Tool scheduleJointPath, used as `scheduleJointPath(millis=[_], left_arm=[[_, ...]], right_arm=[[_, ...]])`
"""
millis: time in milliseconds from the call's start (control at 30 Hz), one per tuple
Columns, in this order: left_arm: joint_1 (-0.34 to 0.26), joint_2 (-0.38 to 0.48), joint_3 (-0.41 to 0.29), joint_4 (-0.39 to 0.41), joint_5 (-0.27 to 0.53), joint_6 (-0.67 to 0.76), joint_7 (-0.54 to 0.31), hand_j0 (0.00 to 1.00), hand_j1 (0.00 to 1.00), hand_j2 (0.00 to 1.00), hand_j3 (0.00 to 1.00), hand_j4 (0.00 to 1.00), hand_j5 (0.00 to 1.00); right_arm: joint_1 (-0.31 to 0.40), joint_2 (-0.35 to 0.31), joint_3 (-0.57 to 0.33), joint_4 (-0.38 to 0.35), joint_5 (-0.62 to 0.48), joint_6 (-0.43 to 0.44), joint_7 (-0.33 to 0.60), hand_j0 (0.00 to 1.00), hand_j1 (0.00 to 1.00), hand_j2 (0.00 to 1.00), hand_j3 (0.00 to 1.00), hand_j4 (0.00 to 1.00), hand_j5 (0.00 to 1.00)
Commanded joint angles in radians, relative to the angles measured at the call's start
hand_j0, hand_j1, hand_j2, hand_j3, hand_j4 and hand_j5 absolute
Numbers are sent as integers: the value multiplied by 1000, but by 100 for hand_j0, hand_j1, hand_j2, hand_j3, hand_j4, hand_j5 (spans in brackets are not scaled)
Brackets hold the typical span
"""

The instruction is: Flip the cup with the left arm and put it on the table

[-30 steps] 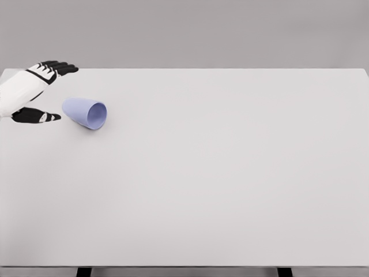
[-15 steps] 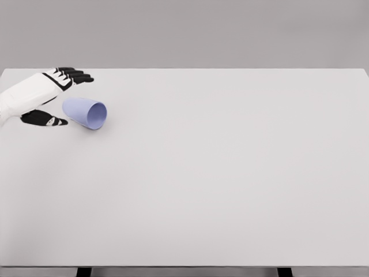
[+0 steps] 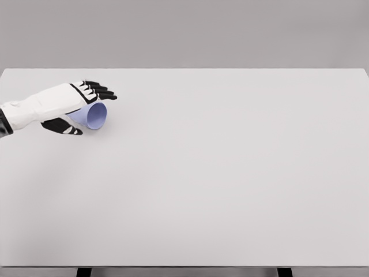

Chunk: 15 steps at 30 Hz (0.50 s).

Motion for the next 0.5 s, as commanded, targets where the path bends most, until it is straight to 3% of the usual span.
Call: scheduleJointPath(millis=[0,233,400,467], left_arm=[[-2,1,-14,11,2,1,1,100,100,100,100,100,100],[-28,9,-18,11,-3,1,-27,100,100,100,100,100,100],[-115,23,-132,70,6,1,-27,100,100,100,100,100,100],[-123,20,-139,75,13,1,-27,100,100,100,100,100,100]], right_arm=[[0,0,0,0,-1,0,0,100,100,100,100,100,100],[0,0,0,0,-1,0,0,100,100,100,100,100,100],[0,0,0,0,-1,0,0,100,100,100,100,100,100],[0,0,0,0,-1,0,0,100,100,100,100,100,100]])
